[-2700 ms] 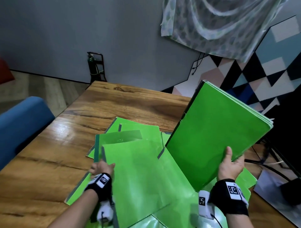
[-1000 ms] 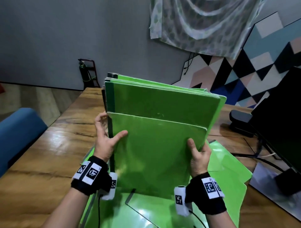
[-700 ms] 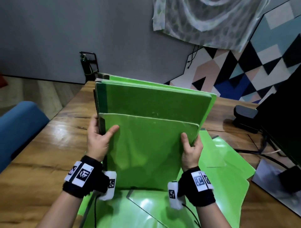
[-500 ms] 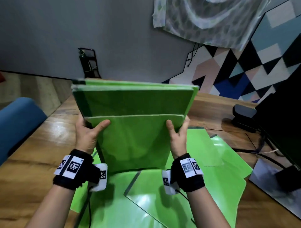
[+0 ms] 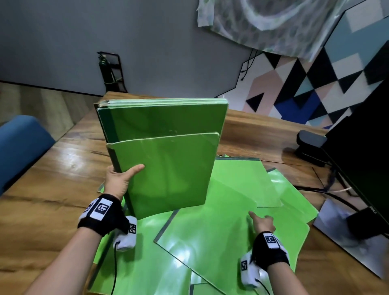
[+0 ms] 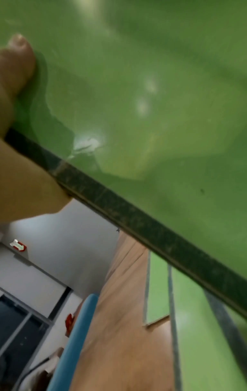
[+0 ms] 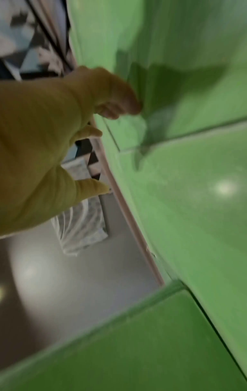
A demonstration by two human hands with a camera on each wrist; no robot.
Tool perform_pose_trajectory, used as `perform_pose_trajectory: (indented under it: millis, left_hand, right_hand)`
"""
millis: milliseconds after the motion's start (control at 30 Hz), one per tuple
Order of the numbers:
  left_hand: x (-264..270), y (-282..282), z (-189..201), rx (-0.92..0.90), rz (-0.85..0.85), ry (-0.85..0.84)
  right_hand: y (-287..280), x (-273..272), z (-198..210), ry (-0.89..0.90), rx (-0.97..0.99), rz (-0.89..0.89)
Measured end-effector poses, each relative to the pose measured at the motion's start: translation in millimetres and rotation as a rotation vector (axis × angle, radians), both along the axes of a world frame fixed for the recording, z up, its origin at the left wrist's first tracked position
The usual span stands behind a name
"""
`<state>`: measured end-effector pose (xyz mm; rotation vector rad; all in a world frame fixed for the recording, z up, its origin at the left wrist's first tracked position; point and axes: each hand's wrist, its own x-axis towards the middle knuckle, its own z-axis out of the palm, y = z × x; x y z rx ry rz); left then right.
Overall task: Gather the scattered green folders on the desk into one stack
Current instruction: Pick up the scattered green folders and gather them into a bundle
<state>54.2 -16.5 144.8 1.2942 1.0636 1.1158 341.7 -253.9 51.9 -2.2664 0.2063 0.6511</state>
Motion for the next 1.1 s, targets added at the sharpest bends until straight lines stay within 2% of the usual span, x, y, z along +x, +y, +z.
perform_pose_trajectory:
  millis: [67,233,467,600,700,867,933,1033,1100]
  left_hand:
    - [6.2,-4.3,4.4,-0.012,0.081,-0.006]
    - [11.8,-9.4,10.5,-0.098,0.213,0.022]
    - [10.6,-31.4,23.0,-0.114,0.249,0.065]
    - [8.4,-29.6,16.2,-0.168,0.227,0.083]
    - [10.0,-29.2,15.8,-0.167,0.227,0.054]
    - [11.8,-30.0,16.9,-0.175,0.219,0.037]
    - [11.9,-29.8,16.9,-0.186,0.244,0.043]
    - [12.8,-35.0,21.7,-0.189,0.249,0.056]
    - [11.6,-37.3,20.8,-0.18,0.253,0.06]
  right_hand:
    - [-6.9,7.4,-1.5,0.031,0.015,-0.042]
    - [15.7,1.2,-8.3,0.144,0.075,0.048]
    - [22.0,48.1,-1.2,0.037,0.171,-0.081]
    - [31.8,73.0,5.3,0.123,0.189,0.023]
    - [47.2,76.7,9.8,0.134,0.118,0.043]
    - [57.6,80.4,2.6,0.116,0.21,-0.131]
    - [58.1,76.7,-0.4,0.018,0.189,-0.198]
    - [54.6,79.6,3.2,-0.231,0.312,-0.228]
    - [46.1,81.4,24.0,-0.402,0.4,-0.209]
